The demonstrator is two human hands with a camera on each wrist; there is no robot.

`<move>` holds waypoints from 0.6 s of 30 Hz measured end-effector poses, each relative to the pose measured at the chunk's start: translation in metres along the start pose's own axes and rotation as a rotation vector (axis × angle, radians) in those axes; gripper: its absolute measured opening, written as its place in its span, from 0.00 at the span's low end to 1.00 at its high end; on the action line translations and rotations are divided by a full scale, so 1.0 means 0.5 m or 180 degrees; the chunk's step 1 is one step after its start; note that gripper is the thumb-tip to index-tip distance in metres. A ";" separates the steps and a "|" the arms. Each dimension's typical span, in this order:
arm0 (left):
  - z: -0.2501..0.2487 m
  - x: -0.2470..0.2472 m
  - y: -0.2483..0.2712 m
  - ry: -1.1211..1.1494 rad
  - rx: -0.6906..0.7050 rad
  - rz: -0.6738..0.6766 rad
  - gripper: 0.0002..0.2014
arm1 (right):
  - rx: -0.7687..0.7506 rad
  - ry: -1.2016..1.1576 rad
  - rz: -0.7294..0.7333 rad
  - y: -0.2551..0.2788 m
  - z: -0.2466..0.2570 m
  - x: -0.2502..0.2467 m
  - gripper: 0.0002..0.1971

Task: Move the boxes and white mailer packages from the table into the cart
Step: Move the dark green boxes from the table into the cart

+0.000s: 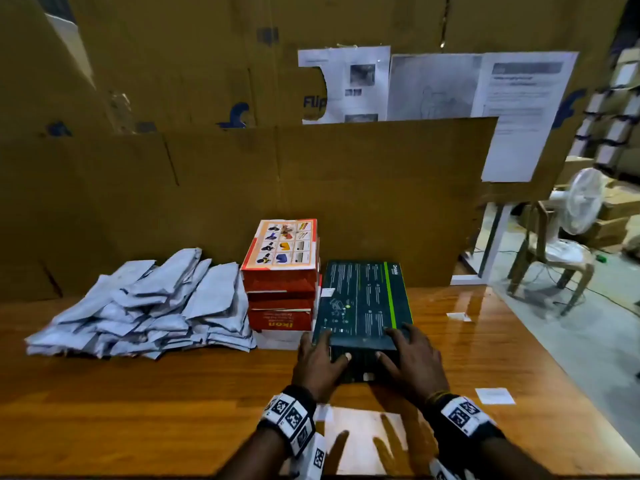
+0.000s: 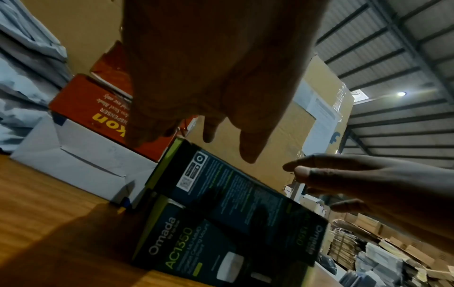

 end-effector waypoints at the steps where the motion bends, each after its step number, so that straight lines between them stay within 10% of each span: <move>1: 0.004 0.005 -0.012 0.0090 0.0022 0.0060 0.33 | 0.0031 0.0042 0.0083 -0.011 0.000 0.012 0.31; 10: -0.002 0.056 -0.021 -0.0417 0.0072 0.0509 0.41 | 0.0803 0.0237 0.0276 -0.060 -0.068 0.096 0.35; 18: -0.087 0.107 0.082 -0.0572 0.0607 0.1133 0.37 | 0.2193 -0.1038 -0.0867 0.000 -0.153 0.077 0.54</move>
Point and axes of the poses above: each hand's wrist, its own y-axis away from the middle knuckle, its own x-axis out of the palm, z = x × y, the point moved 8 cm from there along -y, towards the middle knuckle, and after that the axes turned 11 degrees about -z, right-handed, at the moved point
